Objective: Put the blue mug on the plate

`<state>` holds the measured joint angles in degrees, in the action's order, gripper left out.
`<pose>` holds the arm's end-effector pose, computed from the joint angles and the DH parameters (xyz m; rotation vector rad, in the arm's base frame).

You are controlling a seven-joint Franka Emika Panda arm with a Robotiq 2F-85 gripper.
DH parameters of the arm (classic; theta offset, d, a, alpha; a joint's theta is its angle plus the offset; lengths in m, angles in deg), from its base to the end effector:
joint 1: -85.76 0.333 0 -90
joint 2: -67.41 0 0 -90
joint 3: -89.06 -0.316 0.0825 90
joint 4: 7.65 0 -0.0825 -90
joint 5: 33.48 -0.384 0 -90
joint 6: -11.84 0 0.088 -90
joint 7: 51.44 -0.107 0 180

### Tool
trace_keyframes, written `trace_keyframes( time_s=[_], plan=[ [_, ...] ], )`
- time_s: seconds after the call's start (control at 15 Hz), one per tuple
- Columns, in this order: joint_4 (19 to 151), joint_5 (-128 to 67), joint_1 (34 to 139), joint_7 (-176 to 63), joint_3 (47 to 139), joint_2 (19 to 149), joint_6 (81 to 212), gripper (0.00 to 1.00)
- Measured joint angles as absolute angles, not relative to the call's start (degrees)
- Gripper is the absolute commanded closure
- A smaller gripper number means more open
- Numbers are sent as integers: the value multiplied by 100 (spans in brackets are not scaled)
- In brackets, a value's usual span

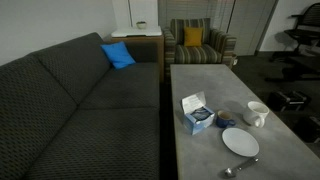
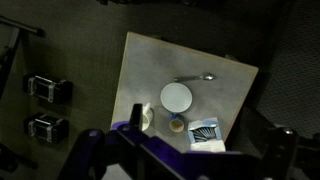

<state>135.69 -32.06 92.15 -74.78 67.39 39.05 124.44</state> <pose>0.3461 0.1855 0.4392 2.9299 0.0653 0.0245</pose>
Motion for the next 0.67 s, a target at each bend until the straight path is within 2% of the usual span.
trace_keyframes(
  time_s=[0.2, 0.67],
  plan=[
    [13568, -3172, 9245, -7478, 6765, 3906, 12500, 0],
    [13463, -2586, 9275, -7278, 6875, 4475, 13611, 0]
  ],
)
